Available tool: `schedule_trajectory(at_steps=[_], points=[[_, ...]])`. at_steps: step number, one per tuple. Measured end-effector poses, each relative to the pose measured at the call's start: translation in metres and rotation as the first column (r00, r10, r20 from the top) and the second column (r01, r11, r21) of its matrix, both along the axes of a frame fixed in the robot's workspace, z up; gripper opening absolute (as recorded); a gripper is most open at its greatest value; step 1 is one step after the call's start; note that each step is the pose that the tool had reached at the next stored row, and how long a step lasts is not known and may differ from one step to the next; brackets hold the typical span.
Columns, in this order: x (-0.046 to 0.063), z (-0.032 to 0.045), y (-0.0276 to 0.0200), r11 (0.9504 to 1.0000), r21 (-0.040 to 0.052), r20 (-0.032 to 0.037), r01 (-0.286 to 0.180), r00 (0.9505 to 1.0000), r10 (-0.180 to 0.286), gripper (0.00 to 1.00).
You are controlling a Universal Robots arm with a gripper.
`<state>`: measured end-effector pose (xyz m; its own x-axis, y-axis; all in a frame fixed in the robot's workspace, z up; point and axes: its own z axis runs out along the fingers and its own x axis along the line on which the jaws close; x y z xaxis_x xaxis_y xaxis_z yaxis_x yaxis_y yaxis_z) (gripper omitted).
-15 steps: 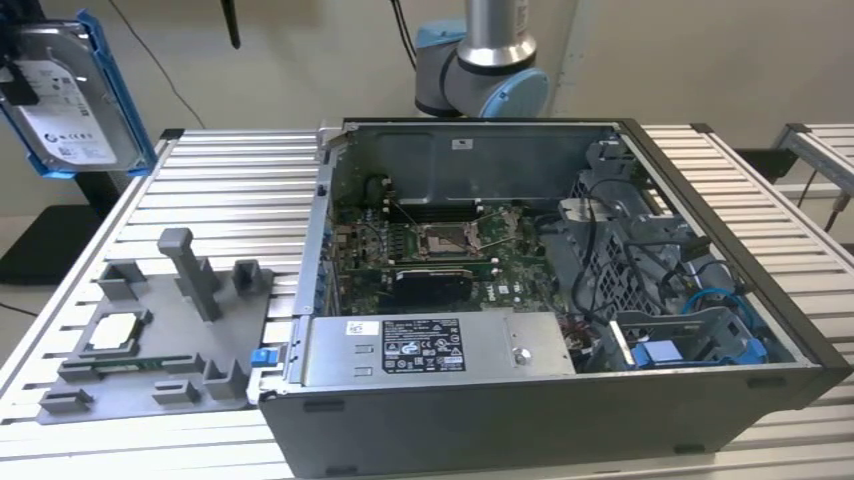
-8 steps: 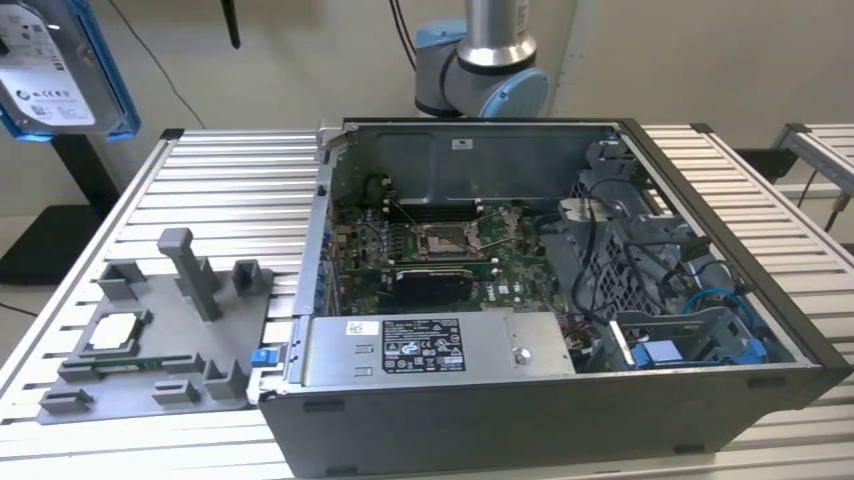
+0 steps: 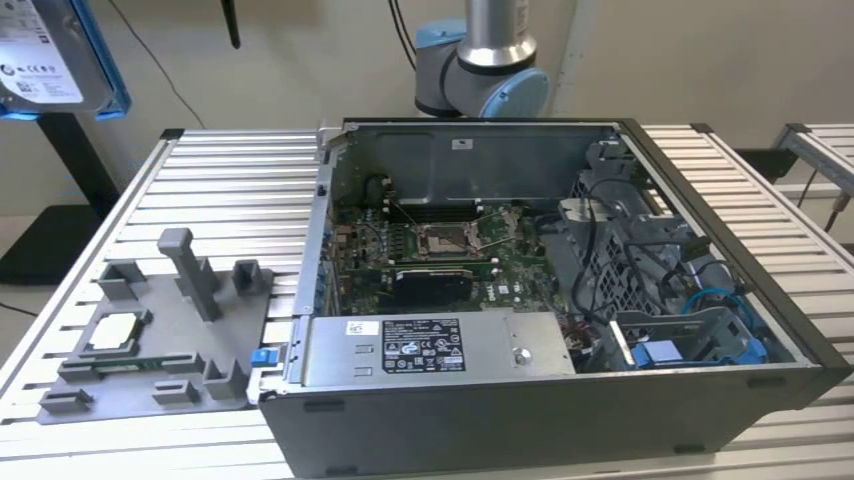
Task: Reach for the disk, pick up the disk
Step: 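Pick up the disk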
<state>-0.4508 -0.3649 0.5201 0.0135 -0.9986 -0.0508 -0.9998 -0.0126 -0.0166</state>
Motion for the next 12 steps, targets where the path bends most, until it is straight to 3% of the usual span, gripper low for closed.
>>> schedule_trajectory(at_steps=[12], points=[[0.0000, 0.0109, 0.0000, 1.0000, 0.0001, 0.0002, 0.000, 1.0000, 0.000, 0.00]])
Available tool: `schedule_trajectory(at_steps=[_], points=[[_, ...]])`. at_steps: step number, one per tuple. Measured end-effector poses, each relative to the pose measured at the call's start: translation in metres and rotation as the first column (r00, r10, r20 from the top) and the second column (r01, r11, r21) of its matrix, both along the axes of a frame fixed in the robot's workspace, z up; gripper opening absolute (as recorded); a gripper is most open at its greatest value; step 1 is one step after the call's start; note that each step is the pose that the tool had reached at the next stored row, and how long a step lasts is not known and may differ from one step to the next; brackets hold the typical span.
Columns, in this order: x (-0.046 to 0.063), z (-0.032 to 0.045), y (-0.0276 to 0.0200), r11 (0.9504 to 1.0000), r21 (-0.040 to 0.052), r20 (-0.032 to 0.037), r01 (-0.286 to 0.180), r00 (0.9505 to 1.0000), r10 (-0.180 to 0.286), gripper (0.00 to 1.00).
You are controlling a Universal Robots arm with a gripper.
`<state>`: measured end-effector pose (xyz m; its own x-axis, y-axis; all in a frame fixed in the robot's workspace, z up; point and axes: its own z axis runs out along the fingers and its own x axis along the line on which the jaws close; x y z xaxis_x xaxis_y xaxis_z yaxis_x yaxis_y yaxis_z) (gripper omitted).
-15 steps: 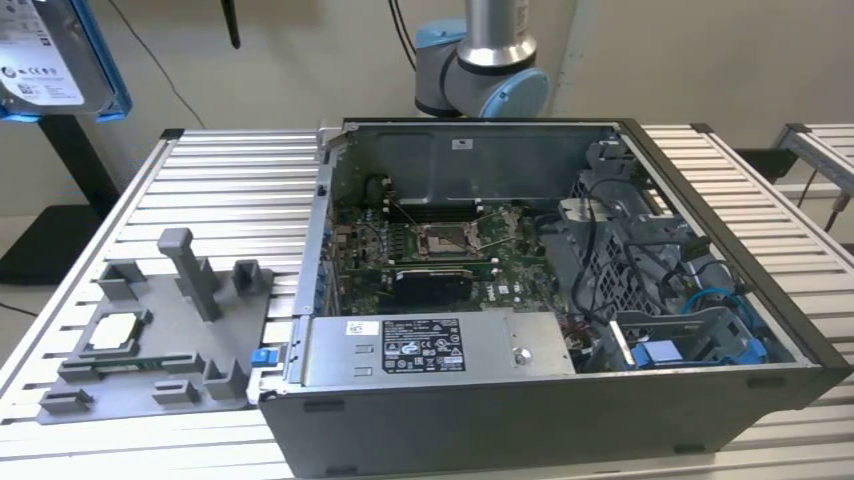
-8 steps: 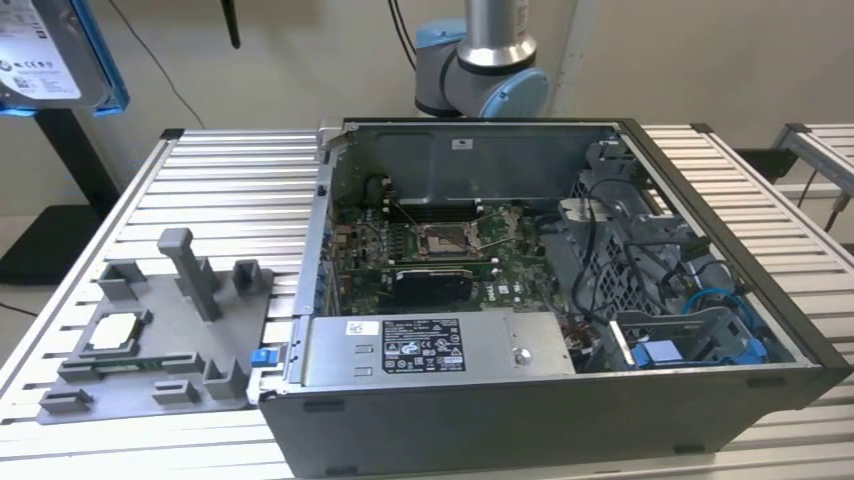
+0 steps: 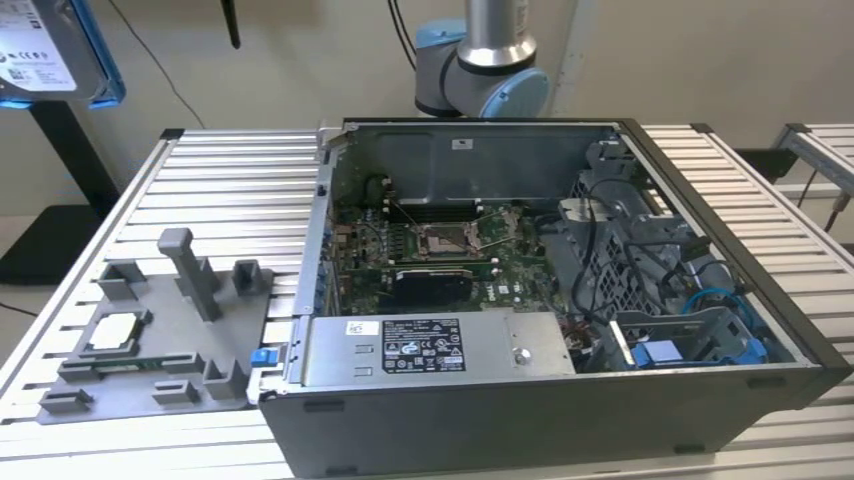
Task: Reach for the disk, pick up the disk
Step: 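Pick up the disk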
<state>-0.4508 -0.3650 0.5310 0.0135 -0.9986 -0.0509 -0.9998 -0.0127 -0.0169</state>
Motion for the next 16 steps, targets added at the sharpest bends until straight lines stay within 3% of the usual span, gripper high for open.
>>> schedule_trajectory(at_steps=[6, 16], points=[[0.006, 0.0001, 0.0000, 1.0000, 0.0000, -0.0001, 0.000, 1.0000, 0.000, 0.00], [0.026, 0.0001, 0.0000, 1.0000, -0.0001, -0.0002, 0.000, 1.0000, 0.000, 0.00]])
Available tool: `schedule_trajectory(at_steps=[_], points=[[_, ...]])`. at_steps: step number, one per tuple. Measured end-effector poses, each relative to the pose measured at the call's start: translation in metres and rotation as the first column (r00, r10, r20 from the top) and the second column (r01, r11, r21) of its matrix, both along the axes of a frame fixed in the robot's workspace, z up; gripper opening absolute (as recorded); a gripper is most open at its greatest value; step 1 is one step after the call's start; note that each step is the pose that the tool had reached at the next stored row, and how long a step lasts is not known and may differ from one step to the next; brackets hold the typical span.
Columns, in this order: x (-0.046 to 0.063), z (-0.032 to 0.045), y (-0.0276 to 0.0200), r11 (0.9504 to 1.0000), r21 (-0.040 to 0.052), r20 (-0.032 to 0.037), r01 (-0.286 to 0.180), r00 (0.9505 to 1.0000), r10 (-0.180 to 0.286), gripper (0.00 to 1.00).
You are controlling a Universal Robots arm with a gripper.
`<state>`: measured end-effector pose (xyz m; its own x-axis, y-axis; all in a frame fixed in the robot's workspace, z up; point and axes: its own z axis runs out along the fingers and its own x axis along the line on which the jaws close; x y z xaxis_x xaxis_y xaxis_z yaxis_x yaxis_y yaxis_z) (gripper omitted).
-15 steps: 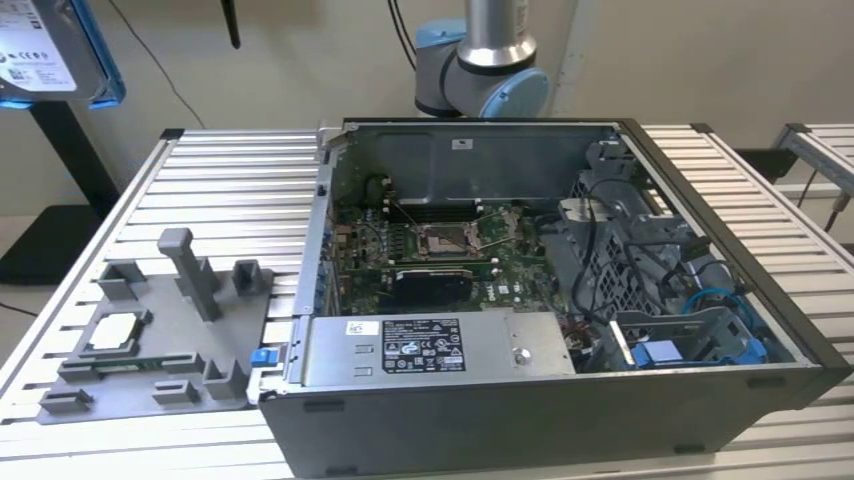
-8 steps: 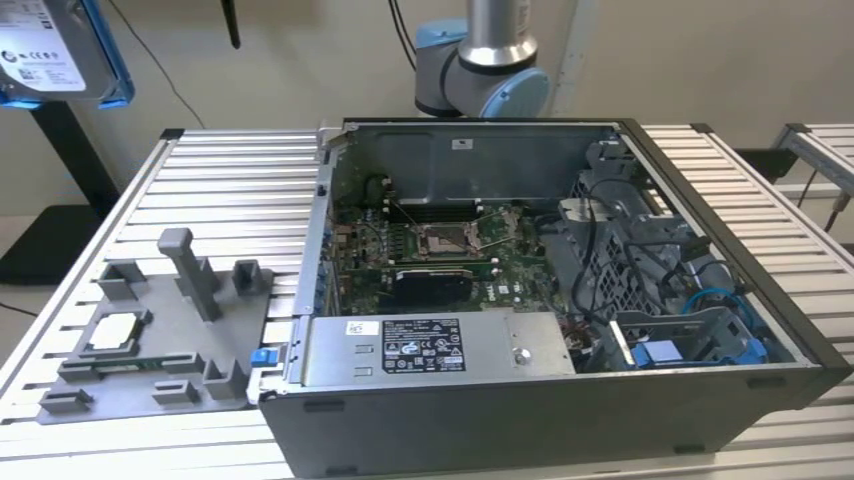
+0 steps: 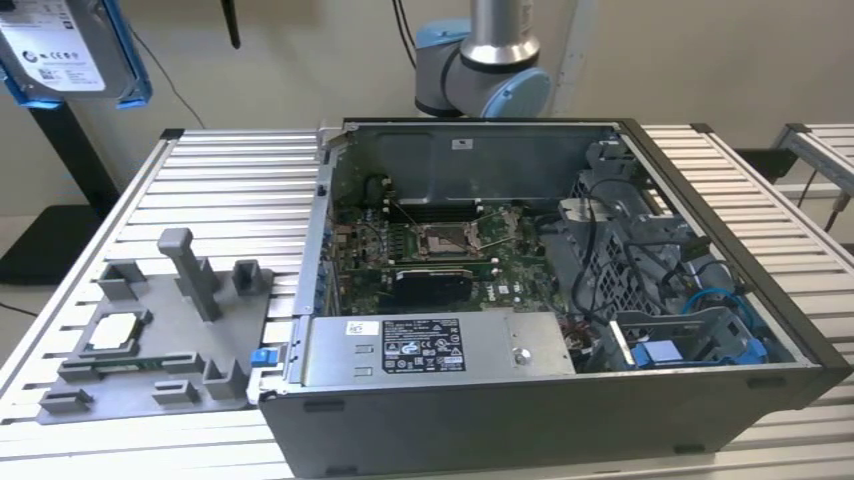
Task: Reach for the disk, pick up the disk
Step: 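Pick up the disk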
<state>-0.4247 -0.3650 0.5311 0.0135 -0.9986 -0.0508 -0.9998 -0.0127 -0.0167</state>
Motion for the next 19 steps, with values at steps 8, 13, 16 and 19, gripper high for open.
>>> schedule_trajectory(at_steps=[8, 13, 16, 19], points=[[0.018, -0.0001, 0.0000, 1.0000, 0.0000, 0.0001, 0.000, 1.0000, 0.000, 0.00], [0.029, -0.0001, 0.0000, 1.0000, 0.0000, 0.0000, 0.000, 1.0000, 0.000, 0.00], [0.037, -0.0002, 0.0000, 1.0000, 0.0001, 0.0001, 0.000, 1.0000, 0.000, 0.00], [0.043, -0.0002, 0.0000, 1.0000, 0.0000, -0.0001, 0.000, 1.0000, 0.000, 0.00]])
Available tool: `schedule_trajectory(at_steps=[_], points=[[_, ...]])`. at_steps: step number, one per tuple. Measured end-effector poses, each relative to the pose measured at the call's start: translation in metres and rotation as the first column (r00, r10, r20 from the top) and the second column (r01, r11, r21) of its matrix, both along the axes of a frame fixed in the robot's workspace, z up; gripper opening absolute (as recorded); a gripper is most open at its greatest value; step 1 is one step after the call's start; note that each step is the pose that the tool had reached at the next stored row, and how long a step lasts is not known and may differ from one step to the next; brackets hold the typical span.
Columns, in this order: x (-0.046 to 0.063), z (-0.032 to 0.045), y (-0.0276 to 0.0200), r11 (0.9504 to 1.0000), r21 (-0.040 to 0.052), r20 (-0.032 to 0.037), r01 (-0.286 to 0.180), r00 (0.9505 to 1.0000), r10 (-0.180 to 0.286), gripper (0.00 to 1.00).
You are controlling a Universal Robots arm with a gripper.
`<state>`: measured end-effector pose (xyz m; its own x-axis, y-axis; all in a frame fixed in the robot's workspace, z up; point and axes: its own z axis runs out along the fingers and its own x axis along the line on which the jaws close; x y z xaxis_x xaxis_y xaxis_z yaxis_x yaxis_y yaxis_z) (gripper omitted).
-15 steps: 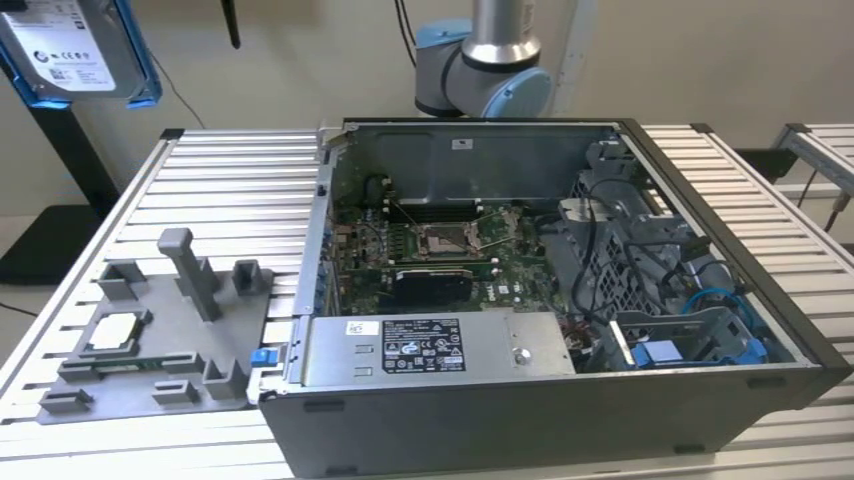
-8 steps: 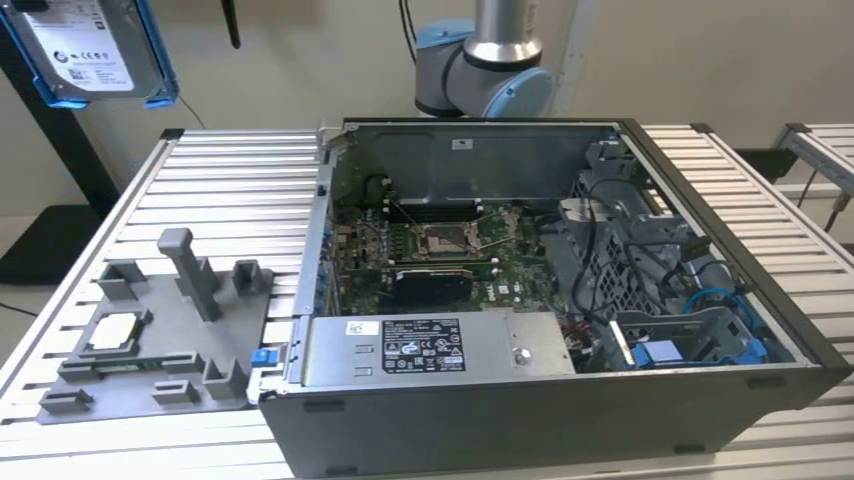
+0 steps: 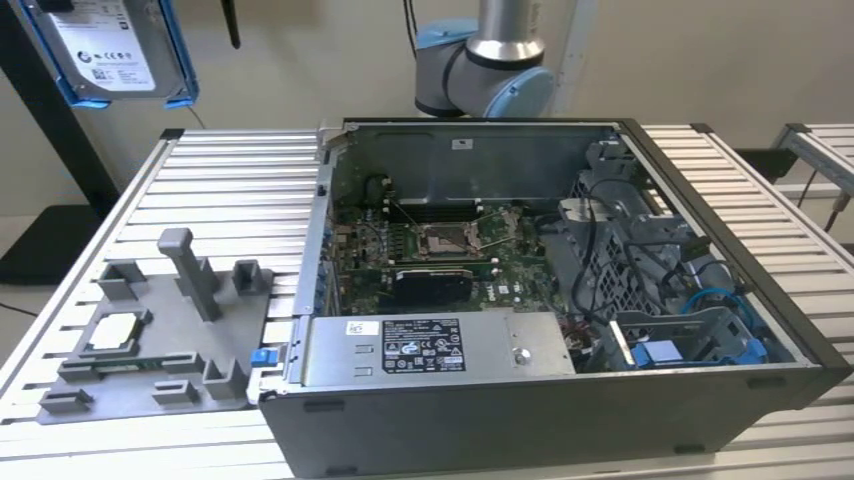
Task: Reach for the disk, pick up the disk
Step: 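Pick up the disk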
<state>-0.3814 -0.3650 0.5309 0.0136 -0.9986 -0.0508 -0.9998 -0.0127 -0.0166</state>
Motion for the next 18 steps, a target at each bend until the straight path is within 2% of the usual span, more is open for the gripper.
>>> schedule_trajectory(at_steps=[18], points=[[0.035, -0.0003, 0.0000, 1.0000, 0.0000, 0.0000, 0.000, 1.0000, 0.000, 0.00]])
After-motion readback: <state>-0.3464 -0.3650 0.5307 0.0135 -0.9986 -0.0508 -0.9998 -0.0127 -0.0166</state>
